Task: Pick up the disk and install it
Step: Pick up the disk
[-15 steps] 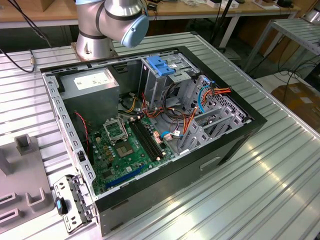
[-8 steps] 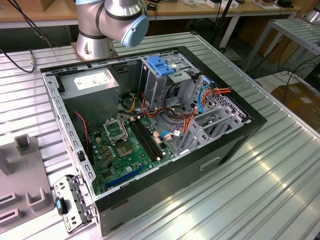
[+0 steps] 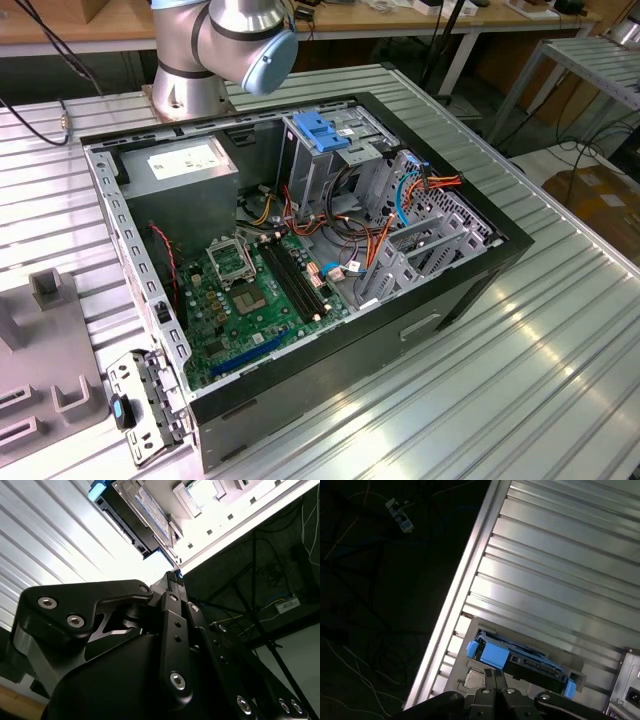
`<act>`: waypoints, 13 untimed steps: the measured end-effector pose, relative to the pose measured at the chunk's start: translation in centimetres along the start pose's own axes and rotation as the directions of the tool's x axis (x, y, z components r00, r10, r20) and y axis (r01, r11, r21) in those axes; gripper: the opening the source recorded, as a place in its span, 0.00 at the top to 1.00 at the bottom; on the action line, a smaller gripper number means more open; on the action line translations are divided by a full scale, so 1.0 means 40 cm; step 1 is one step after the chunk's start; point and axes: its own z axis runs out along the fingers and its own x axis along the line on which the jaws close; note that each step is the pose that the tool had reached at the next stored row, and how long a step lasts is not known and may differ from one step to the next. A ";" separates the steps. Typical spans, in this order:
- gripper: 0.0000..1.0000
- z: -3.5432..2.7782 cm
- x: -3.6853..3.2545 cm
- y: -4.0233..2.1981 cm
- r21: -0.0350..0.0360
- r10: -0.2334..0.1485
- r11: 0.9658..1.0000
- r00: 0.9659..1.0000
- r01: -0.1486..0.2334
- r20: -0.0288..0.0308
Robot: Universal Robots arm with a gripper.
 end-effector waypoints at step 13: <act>0.89 0.000 0.000 0.000 0.005 -0.111 0.994 0.994 0.111 -0.003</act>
